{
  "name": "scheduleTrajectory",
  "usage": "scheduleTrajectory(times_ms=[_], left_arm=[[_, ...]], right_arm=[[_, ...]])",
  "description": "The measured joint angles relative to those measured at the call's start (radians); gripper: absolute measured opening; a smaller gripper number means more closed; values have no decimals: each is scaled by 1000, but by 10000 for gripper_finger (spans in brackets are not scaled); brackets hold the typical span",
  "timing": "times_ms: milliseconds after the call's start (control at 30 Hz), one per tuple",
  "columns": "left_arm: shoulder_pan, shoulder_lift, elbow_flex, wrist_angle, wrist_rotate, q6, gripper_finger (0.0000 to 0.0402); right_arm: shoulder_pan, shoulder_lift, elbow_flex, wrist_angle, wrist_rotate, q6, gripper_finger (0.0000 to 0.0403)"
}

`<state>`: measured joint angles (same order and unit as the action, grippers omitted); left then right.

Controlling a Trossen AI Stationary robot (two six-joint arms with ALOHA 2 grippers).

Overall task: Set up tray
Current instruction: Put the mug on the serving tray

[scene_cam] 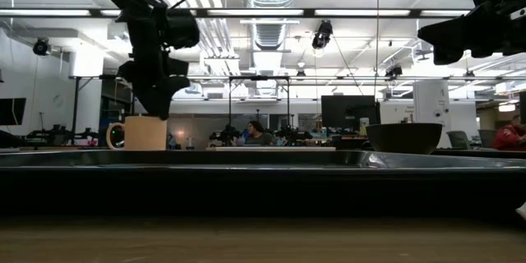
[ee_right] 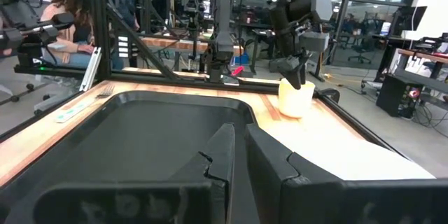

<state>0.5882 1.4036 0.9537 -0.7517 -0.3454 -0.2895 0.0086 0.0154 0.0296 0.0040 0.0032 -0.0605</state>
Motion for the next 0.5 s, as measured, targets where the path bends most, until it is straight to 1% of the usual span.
scheduleTrajectory(times_ms=[333,433,500], left_arm=[[2,11,-31,4,8,0,155],[2,11,-31,3,13,4,136],[2,11,-33,2,40,39,105]], right_arm=[[0,0,0,0,0,0,27],[0,0,0,0,0,0,27],[0,0,0,0,0,0,27]])
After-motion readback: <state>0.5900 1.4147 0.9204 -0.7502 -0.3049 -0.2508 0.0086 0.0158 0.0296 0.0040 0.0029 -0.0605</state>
